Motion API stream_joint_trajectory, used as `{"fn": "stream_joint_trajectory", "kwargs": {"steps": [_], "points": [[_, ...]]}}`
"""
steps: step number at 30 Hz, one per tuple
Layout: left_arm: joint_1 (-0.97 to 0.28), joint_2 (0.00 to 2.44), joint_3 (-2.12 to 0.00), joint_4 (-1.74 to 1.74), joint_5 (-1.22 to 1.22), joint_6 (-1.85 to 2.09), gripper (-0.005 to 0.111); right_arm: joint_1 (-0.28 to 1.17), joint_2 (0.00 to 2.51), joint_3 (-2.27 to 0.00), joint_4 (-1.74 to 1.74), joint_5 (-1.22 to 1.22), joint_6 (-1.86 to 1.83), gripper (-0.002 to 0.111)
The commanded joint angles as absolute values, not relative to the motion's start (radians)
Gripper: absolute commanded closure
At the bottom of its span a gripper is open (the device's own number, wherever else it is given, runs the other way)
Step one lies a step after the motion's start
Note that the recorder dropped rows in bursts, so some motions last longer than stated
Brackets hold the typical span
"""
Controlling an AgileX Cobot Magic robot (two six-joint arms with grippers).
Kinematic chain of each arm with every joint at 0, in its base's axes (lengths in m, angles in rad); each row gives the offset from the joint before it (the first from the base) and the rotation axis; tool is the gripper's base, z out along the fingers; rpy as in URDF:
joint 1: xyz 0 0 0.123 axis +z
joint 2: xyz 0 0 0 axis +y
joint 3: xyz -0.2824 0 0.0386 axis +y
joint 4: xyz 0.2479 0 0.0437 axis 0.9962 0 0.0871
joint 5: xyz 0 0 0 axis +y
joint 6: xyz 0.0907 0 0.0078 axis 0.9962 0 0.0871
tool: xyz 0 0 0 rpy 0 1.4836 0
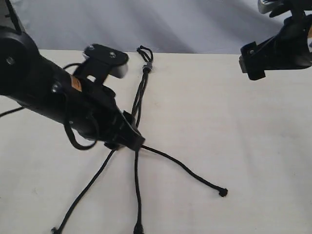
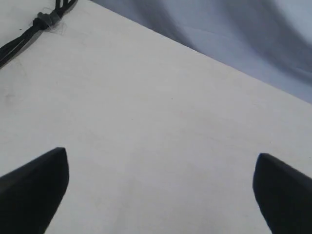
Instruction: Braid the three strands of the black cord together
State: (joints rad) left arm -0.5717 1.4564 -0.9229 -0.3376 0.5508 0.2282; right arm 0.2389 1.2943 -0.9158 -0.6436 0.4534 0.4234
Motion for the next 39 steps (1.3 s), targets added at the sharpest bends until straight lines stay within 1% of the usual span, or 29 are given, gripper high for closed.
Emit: {"fn": "stream_joint_trajectory", "kwargs": {"steps": [1,12,22,26,27,29,31,34,36,39], "points": [[-0.677,1.567,-0.918,-0.349,0.543,0.161,0.055,0.145,1.286,-0.834,-0.648,0.222,0.441,0.013],[-0.687,1.794,-1.059,-0.342,0.615,0.009,0.055,0.130,1.286,-0.830,-0.655,0.139,0.426,0.013],[-0.687,1.896,-1.069,-0.171,0.660,-0.221,0.055,0.130,1.288,-0.830,-0.651,0.139,0.426,0.013],[-0.687,1.903,-1.069,-0.140,0.651,-0.233,0.056,0.130,1.288,-0.830,-0.651,0.139,0.426,0.013],[-0.687,1.905,-1.069,-0.140,0.651,-0.233,0.057,0.130,1.288,-0.830,-0.651,0.139,0.426,0.013],[-0.687,1.913,-1.069,-0.132,0.648,-0.233,0.063,0.130,1.287,-0.830,-0.647,0.139,0.426,0.013],[-0.687,1.925,-1.069,-0.132,0.637,-0.233,0.074,0.130,1.287,-0.830,-0.647,0.139,0.432,0.013],[-0.690,1.947,-1.067,-0.134,0.627,-0.226,0.087,0.130,1.287,-0.830,-0.647,0.139,0.432,0.013],[-0.691,1.963,-1.067,-0.134,0.627,-0.226,0.091,0.130,1.287,-0.830,-0.647,0.139,0.432,0.013],[-0.696,1.979,-1.067,-0.131,0.630,-0.206,0.092,0.130,1.287,-0.830,-0.647,0.137,0.432,0.013]]}}
